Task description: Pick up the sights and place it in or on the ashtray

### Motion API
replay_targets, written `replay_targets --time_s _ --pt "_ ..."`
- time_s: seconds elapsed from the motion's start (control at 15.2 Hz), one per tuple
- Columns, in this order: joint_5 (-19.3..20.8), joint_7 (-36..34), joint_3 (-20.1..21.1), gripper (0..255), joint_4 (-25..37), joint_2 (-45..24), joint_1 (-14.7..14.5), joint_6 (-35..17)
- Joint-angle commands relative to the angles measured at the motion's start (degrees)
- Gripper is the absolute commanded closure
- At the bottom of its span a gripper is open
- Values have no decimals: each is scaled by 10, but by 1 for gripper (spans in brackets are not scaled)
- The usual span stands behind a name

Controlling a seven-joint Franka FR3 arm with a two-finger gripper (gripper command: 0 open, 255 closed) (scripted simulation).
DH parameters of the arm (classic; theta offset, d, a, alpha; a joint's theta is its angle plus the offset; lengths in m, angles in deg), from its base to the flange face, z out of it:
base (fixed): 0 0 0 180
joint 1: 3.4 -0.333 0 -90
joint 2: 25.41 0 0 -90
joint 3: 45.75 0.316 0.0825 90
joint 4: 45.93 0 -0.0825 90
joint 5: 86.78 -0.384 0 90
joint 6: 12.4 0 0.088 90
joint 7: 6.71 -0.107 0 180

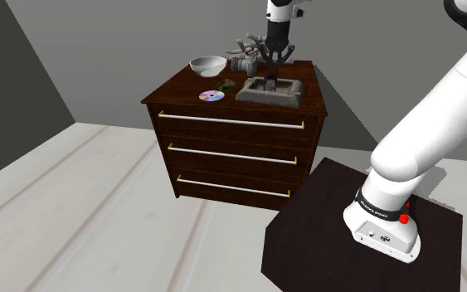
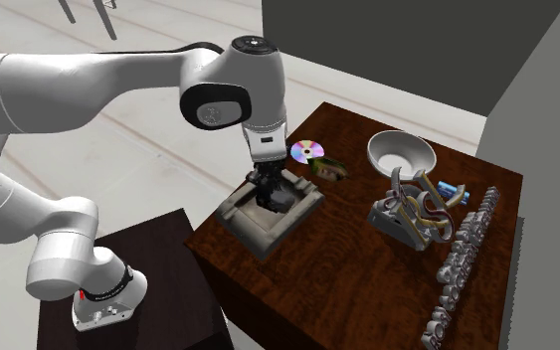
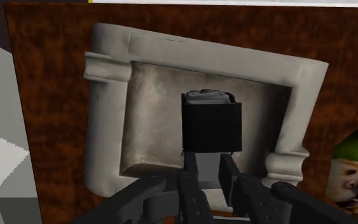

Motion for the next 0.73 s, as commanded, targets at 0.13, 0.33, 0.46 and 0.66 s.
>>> replay_targets --time_s 0.13,0.33,0.46,0.66 --pt "0 0 0 255 -31 -1 0 -32" --pt "0 0 0 255 -46 -1 0 -48" --pt "0 -1 1 0 -30 10 0 -43" --pt "63 -79 42 0 13 -40 -10 14"
